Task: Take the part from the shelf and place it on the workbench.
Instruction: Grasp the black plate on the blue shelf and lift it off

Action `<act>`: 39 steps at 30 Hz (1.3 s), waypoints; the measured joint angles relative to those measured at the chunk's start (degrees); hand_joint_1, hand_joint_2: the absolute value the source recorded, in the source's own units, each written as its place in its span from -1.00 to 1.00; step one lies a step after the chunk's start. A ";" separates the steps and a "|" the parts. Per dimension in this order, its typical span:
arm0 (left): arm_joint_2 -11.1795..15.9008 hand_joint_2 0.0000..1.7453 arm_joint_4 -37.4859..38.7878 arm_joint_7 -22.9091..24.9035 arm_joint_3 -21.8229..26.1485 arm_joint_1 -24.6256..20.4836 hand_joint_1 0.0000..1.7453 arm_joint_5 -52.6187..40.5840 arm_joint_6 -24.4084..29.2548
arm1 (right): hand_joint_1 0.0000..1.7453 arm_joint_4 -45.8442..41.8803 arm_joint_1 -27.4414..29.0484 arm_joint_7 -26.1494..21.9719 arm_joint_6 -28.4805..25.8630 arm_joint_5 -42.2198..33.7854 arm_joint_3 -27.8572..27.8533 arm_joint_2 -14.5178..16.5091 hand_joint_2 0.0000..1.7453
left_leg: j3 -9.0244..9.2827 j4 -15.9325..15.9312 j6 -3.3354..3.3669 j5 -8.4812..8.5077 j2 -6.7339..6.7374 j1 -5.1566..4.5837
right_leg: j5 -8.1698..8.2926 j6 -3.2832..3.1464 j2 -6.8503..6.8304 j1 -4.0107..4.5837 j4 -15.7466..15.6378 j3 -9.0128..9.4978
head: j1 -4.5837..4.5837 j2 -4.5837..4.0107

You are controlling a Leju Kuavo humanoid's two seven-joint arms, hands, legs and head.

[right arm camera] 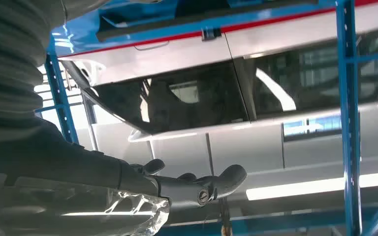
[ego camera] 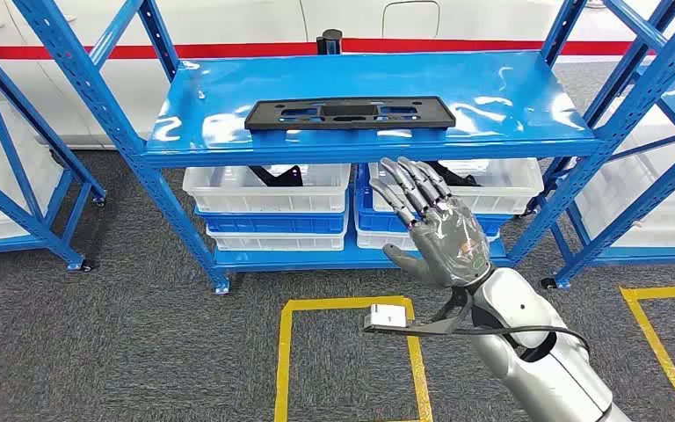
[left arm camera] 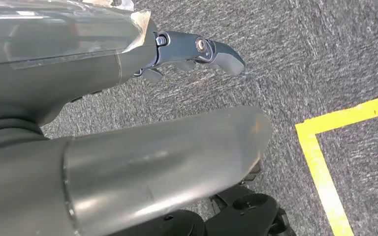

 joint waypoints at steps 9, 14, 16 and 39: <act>0.61 -1.00 0.00 0.68 -0.49 -0.28 -1.00 -0.20 -1.65 | -1.00 2.36 -0.94 0.94 0.92 -0.15 2.39 -0.37 1.00 | -0.01 0.00 0.00 0.00 -0.04 0.00 | 0.00 0.00 -0.02 0.00 0.00 -0.01 | 0.01 0.00; 0.72 -1.00 0.00 0.67 -0.52 -0.32 -1.00 -0.20 -1.71 | -1.00 2.95 -1.12 0.95 0.94 -0.19 3.15 -0.38 1.00 | -0.01 0.00 0.00 0.00 -0.04 0.00 | 0.00 0.00 -0.02 0.00 0.00 -0.01 | 0.01 0.00; 0.74 -1.00 0.00 0.67 -0.52 -0.33 -1.00 -0.20 -1.71 | -1.00 3.13 -1.18 0.95 0.94 -0.20 3.40 -0.39 1.00 | -0.01 0.00 0.00 0.00 -0.04 0.00 | 0.00 0.00 -0.02 0.00 0.00 0.00 | 0.01 0.00; 0.38 -1.00 0.01 0.78 -0.51 0.11 -1.00 1.33 1.22 | -1.00 4.00 -1.51 1.12 0.33 -2.46 4.15 -0.10 1.00 | -0.31 0.57 0.36 -0.23 -0.14 -0.10 | 0.12 0.20 -0.03 -0.38 -0.03 -0.05 | -0.02 0.00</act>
